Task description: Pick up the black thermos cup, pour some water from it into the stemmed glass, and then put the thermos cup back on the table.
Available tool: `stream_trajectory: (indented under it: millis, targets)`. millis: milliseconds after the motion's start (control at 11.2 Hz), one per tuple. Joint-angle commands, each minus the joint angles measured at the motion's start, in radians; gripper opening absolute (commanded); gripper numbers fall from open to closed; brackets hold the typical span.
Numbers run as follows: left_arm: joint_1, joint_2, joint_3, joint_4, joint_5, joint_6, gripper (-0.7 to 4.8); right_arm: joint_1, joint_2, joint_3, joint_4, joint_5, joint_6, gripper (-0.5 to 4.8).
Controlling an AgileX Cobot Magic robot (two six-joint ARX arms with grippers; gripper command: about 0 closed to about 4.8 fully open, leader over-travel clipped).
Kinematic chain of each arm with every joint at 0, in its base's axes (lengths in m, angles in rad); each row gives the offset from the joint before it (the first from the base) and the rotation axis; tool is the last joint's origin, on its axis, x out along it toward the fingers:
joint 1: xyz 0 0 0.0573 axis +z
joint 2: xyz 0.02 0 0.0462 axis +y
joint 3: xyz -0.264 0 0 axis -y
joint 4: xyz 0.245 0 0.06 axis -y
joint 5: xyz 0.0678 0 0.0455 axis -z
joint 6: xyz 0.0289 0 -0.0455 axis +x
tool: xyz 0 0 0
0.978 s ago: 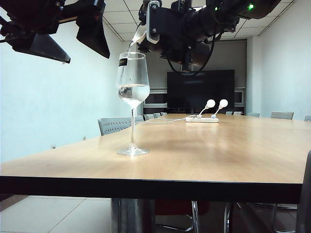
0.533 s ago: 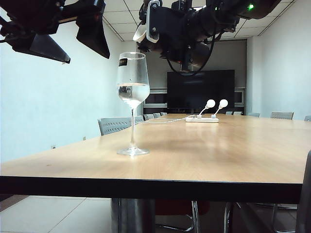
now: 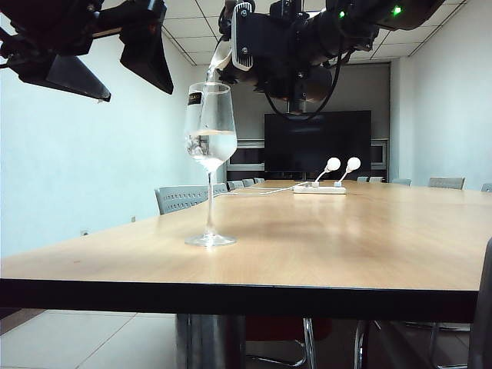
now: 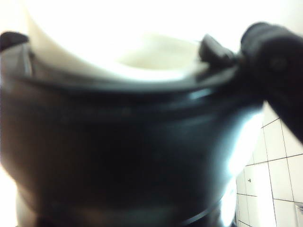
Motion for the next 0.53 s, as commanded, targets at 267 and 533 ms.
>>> stream_trajectory:
  millis: [267,533]
  targets:
    - [0.000,-0.002,0.006,0.006,0.003,0.000,4.58,0.000,-0.020,0.014,0.094,0.002,0.048,1.65]
    - [0.000,-0.002,0.006,0.006,0.003,0.000,4.58,0.000,-0.020,0.014,0.094,0.025,0.282,1.65]
